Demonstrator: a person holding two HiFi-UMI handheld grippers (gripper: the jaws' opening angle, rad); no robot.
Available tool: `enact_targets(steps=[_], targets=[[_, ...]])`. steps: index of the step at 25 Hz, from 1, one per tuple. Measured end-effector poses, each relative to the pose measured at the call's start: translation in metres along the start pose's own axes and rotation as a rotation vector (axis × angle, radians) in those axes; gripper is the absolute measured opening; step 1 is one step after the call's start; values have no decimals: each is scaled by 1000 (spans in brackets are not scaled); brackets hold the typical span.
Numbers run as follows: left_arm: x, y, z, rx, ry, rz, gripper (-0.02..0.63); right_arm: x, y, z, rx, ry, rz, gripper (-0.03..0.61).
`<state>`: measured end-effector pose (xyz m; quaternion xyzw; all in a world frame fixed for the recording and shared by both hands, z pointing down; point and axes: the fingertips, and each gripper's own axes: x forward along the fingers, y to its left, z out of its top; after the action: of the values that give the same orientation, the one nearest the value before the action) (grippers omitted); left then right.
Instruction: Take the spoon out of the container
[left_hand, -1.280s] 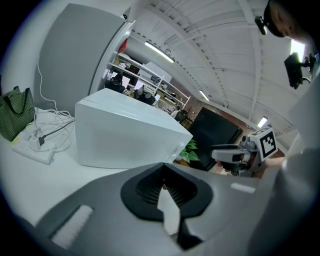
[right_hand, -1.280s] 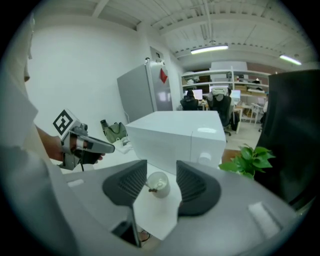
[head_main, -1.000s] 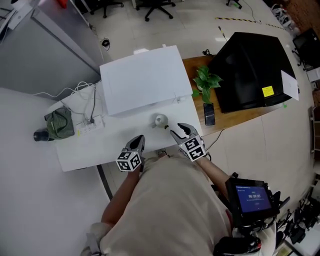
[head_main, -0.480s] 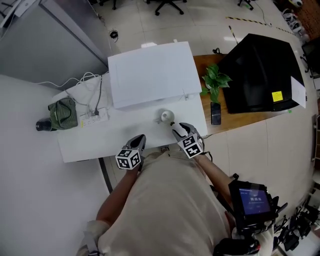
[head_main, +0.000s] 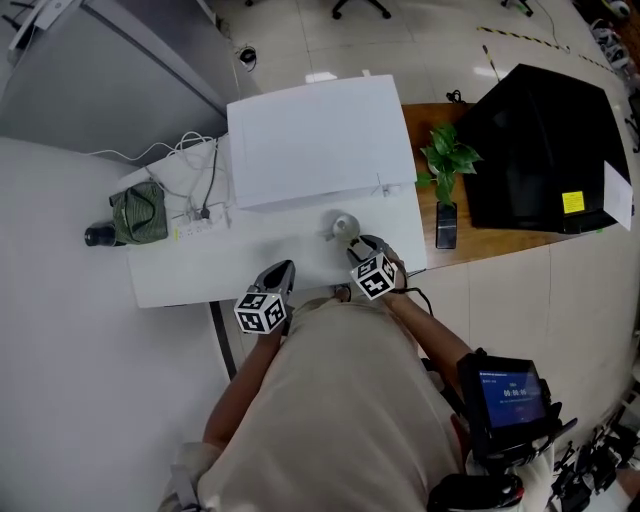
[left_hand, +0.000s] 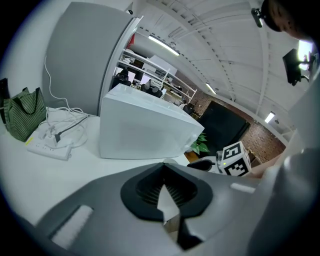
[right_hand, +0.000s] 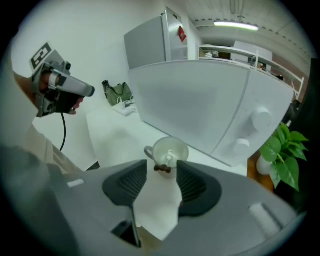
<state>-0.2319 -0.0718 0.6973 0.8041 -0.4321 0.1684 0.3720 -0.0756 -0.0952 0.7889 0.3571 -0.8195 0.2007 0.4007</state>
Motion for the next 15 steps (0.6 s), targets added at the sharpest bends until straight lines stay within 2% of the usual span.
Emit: enact_targets(steps=[11, 15], targets=[[-14, 6, 0, 17, -9, 21, 0, 17, -1, -10, 19, 36, -1, 186], [-14, 9, 0, 21, -14, 26, 0, 17, -1, -12, 37, 34, -10, 165]])
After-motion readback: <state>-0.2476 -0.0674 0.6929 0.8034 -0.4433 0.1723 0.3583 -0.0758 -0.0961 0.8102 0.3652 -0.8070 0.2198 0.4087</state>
